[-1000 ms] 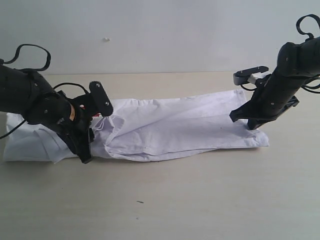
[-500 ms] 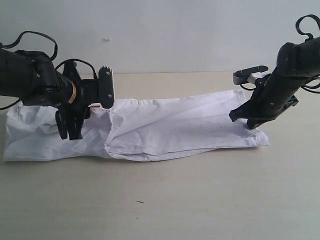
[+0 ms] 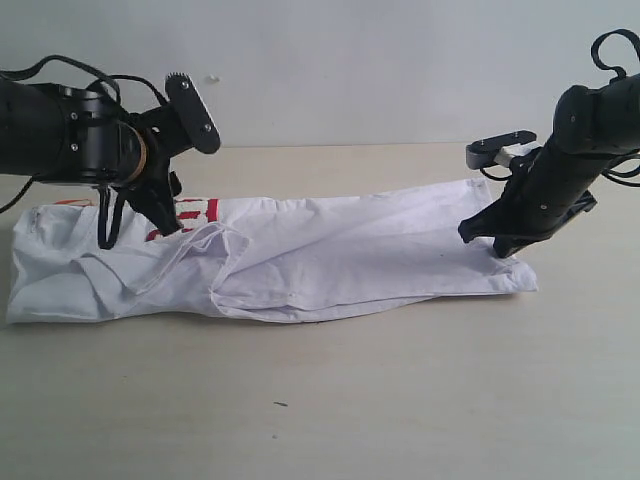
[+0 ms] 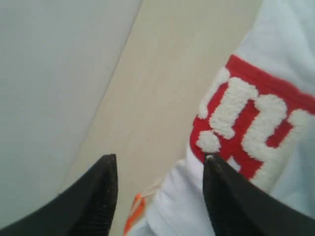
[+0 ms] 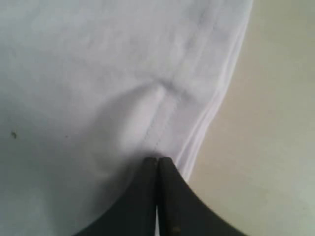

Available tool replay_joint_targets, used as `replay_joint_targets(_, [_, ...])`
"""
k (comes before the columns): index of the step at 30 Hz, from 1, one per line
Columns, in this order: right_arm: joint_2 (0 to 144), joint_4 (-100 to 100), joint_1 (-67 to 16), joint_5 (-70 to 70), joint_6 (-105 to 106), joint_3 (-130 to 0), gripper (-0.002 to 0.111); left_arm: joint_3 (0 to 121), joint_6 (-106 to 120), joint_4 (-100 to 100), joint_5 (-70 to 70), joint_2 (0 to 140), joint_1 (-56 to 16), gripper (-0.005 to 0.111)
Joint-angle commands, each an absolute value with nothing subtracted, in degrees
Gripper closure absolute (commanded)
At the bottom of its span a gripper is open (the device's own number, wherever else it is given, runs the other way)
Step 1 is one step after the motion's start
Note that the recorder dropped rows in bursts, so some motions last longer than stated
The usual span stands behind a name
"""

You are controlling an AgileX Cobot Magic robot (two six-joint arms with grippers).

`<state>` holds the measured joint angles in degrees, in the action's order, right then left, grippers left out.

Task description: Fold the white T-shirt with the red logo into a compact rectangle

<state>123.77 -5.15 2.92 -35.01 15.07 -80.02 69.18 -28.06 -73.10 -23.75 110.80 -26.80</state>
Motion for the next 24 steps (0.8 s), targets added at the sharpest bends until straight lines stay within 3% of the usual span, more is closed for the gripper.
replay_joint_targets(1, [123.8, -5.4, 2.7, -34.7, 15.3, -79.8, 0.108, 70.0, -20.6, -52.0, -25.0, 109.0, -28.6, 0.061])
replay_joint_targets(3, [123.8, -5.5, 2.7, -35.0, 15.2, -79.8, 0.108, 71.0, -11.7, -38.8, -26.8, 109.0, -28.6, 0.066])
replay_joint_targets(6, [123.8, -5.5, 2.7, -35.0, 15.2, -79.8, 0.108, 72.0, -1.0, -26.0, -33.0, 109.4, -28.2, 0.062])
replay_joint_targets(10, [123.8, -5.5, 2.7, -35.0, 15.1, -79.8, 0.108, 71.7, -0.8, -24.4, -38.3, 110.0, -26.9, 0.047])
replay_joint_targets(24, [123.8, -5.4, 2.7, -34.8, 15.1, -79.8, 0.108, 71.7, 7.6, -16.9, -33.8, 115.3, -26.6, 0.046])
